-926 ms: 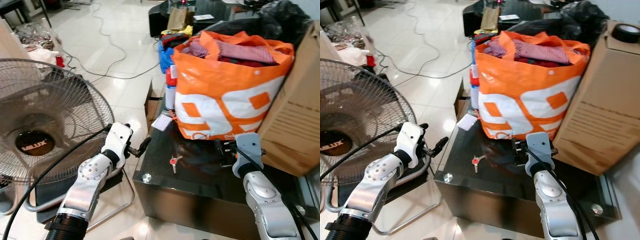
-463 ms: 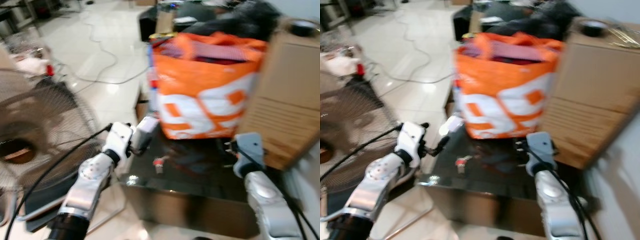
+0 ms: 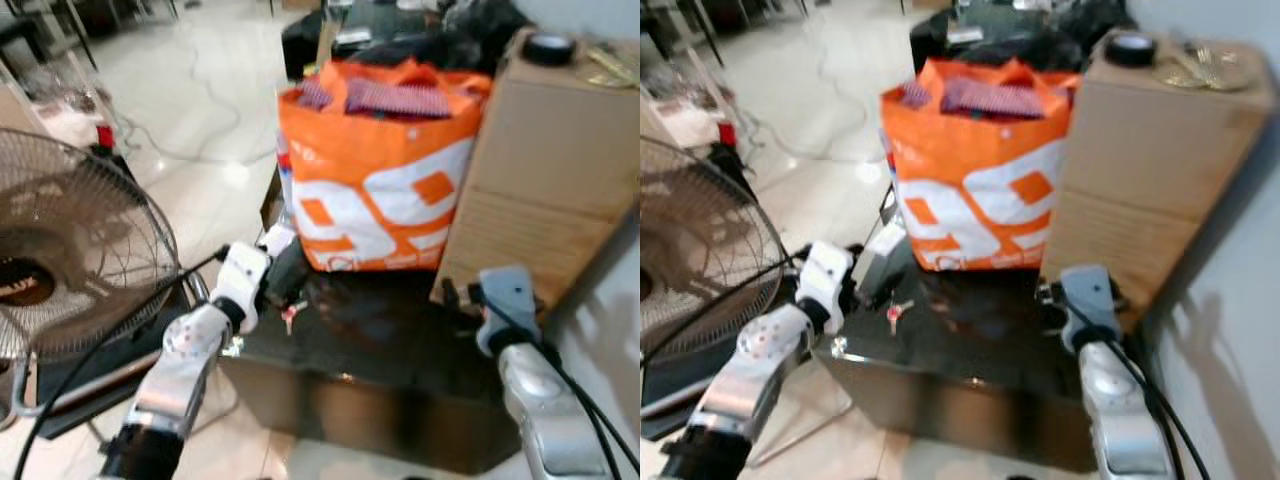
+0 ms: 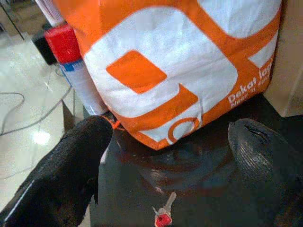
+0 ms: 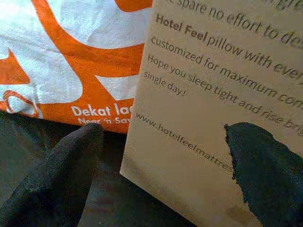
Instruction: Hang keys on a hook
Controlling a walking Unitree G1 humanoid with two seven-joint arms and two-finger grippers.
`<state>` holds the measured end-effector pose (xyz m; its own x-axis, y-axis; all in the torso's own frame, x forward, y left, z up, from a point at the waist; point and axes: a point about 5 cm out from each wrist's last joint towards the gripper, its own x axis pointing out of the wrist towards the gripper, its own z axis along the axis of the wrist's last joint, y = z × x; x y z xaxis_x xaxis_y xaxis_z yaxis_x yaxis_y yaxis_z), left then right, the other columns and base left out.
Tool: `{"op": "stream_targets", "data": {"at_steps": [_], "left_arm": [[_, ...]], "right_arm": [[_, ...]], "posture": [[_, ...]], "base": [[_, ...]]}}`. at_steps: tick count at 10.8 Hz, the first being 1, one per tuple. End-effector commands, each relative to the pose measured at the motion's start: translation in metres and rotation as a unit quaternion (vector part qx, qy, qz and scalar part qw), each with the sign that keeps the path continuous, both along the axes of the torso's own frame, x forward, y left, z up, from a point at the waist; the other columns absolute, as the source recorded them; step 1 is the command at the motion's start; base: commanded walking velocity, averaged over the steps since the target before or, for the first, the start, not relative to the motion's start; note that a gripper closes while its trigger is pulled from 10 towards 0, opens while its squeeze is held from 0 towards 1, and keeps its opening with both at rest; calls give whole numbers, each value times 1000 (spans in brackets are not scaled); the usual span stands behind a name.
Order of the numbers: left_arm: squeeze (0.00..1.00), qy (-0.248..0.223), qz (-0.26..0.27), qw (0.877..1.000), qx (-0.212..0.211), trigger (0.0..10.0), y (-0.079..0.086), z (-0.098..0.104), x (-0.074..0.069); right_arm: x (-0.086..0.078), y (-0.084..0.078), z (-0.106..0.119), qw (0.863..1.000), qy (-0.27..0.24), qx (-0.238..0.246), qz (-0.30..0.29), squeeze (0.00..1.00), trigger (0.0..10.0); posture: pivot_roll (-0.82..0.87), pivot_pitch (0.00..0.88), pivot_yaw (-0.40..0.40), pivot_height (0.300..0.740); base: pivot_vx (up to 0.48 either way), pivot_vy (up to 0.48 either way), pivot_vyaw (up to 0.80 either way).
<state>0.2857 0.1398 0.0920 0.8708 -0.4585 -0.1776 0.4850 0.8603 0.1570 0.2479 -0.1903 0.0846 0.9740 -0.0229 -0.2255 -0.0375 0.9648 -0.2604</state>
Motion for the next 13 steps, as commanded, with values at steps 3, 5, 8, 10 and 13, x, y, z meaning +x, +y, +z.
{"op": "stream_targets", "data": {"at_steps": [3,5,8,10,13], "left_arm": [[63,-8,24,1000,-5,10000,12,5,4],[71,-9,24,1000,-7,10000,12,5,3],[71,-8,25,1000,-9,10000,13,4,1],[43,-9,21,1000,-4,10000,10,3,0],[43,-8,17,1000,1,10000,9,2,0]], "right_arm": [[0,16,2,999,0,6,51,0,10000],[2,20,2,998,-1,11,70,0,10000],[3,21,2,997,-1,7,82,0,10000],[4,19,1,997,1,11,78,0,10000],[4,17,1,997,1,6,80,0,10000]], "posture": [[-80,0,66,740],[-72,0,61,740],[-67,0,54,740],[-64,0,50,740],[-69,0,53,740]], "base": [[190,0,533],[328,0,800],[328,0,800],[0,0,0],[0,0,0]]}}
